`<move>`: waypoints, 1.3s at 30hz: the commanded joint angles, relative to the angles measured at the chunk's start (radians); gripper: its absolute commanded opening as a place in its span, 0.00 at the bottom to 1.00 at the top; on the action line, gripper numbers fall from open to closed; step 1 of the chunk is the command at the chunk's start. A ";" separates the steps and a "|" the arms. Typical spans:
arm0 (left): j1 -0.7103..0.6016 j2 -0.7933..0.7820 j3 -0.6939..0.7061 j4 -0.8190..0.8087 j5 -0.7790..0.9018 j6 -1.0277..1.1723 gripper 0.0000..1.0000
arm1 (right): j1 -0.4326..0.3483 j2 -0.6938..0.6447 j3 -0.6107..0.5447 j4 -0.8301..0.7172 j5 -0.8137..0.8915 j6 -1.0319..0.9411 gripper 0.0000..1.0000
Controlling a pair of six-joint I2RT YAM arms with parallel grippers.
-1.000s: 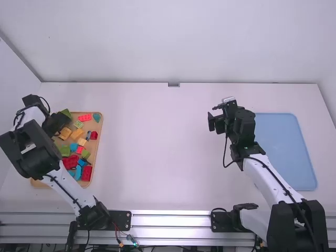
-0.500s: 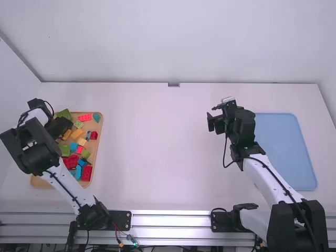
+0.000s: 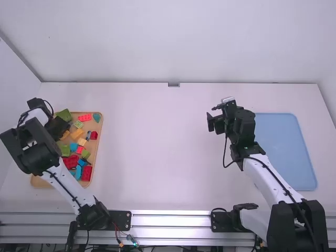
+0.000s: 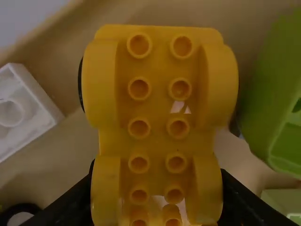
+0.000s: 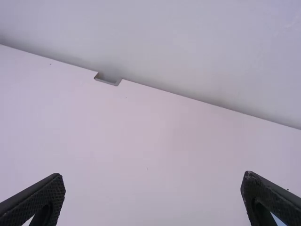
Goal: Assemble lego blocks to make yellow taxi
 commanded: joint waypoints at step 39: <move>-1.214 -0.418 -0.419 0.001 0.188 1.148 0.51 | -0.002 -0.164 0.032 -0.150 0.005 0.000 0.99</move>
